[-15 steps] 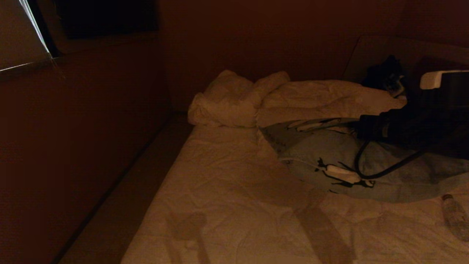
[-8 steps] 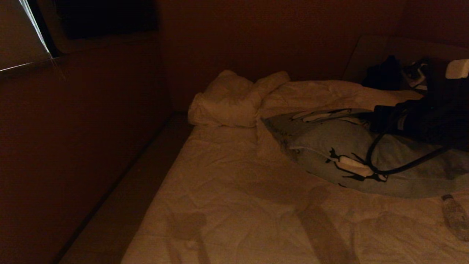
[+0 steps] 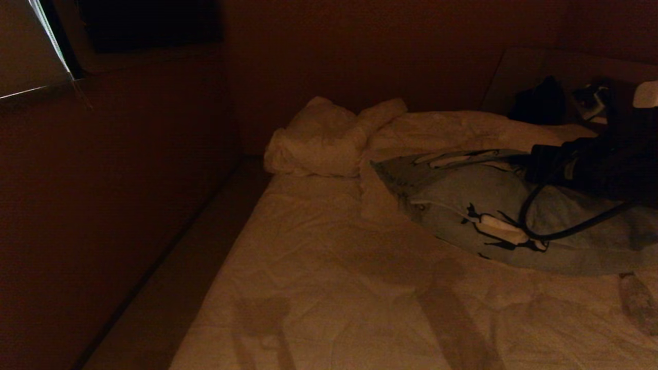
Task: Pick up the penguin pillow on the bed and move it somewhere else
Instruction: Move to the head of the bed
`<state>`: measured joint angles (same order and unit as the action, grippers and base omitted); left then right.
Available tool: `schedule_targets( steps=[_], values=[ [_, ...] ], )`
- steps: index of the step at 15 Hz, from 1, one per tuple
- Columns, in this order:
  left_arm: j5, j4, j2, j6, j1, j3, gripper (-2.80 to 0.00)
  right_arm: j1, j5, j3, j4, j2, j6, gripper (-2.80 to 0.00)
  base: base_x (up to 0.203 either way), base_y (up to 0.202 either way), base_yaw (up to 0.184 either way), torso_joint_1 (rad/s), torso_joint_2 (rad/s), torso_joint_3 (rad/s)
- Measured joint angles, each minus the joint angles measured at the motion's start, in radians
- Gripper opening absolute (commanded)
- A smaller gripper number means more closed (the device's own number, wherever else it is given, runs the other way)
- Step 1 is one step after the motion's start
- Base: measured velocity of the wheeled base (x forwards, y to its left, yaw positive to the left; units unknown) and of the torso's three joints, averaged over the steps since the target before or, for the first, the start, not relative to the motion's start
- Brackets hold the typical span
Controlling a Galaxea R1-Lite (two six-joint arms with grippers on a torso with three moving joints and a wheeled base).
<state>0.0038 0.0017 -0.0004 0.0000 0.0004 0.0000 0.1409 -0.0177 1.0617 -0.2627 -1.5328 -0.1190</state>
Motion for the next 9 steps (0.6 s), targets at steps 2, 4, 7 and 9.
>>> schedule_targets(
  steps=[2, 4, 7, 9],
  values=[
    [0.0, 0.0, 0.0, 0.0, 0.0, 0.0, -2.8, 0.0, 0.0, -0.001, 0.0, 0.0, 0.0, -2.8, -0.19, 0.0, -0.001, -0.002, 0.0, 0.003],
    [0.0, 0.0, 0.0, 0.0, 0.0, 0.0, -2.8, 0.0, -0.002, -0.001, 0.001, 0.001, 0.0, -2.8, -0.063, 0.0, 0.001, -0.01, 0.0, 0.003],
    [0.0, 0.0, 0.0, 0.0, 0.0, 0.0, -2.8, 0.0, -0.002, -0.001, 0.0, 0.001, 0.0, -2.8, 0.0, 0.0, 0.0, 0.0, 0.0, 0.0],
    [0.0, 0.0, 0.0, 0.001, 0.0, 0.0, -2.8, -0.001, -0.001, 0.0, -0.001, 0.001, 0.0, -2.8, 0.0, 0.0, 0.0, 0.0, 0.0, 0.0]
  ],
)
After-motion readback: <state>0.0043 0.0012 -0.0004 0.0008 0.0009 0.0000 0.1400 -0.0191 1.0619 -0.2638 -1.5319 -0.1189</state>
